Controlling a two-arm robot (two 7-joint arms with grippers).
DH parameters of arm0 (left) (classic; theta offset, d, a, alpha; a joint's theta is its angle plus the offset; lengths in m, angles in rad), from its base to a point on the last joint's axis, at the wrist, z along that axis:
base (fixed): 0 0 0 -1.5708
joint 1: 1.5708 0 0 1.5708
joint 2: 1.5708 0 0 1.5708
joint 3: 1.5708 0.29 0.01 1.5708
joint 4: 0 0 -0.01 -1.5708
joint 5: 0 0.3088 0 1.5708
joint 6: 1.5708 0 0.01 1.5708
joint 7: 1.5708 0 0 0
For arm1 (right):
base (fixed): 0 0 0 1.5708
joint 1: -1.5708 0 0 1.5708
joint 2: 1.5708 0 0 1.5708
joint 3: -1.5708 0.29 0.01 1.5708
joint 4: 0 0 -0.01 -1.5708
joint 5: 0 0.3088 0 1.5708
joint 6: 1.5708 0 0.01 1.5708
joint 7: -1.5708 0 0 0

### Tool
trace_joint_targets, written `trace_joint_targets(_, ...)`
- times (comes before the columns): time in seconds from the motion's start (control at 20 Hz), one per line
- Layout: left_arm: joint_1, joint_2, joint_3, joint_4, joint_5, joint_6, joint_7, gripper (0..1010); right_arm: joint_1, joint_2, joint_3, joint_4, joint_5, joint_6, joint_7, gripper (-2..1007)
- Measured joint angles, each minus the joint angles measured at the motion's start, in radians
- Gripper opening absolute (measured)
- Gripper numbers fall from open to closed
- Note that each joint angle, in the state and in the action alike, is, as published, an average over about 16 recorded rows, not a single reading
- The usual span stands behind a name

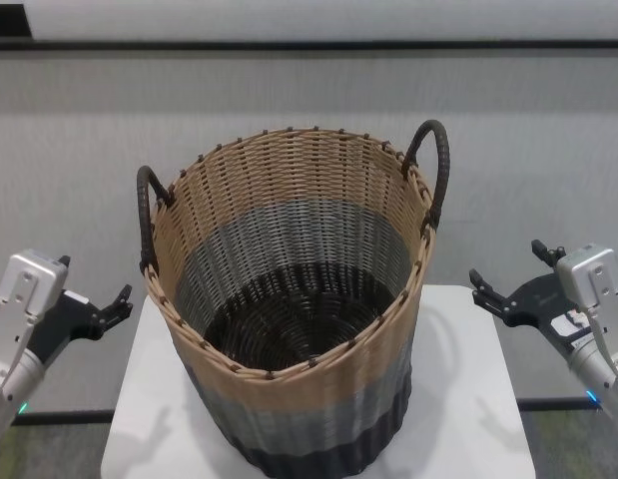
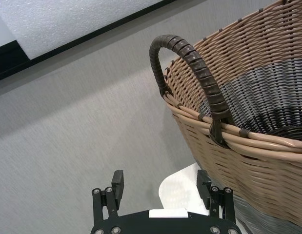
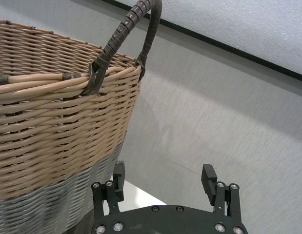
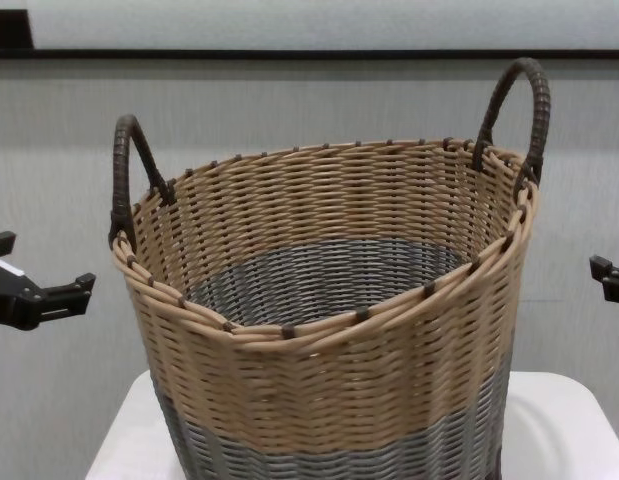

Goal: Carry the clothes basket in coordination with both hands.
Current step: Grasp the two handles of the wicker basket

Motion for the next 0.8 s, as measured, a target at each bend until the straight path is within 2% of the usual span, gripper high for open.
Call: trace_joint_targets(0.8,0.0,0.0,0.0,0.0,0.0,0.0,0.0,1000,0.0,0.0,0.0,0.0,0.0,0.0,0.0,1002)
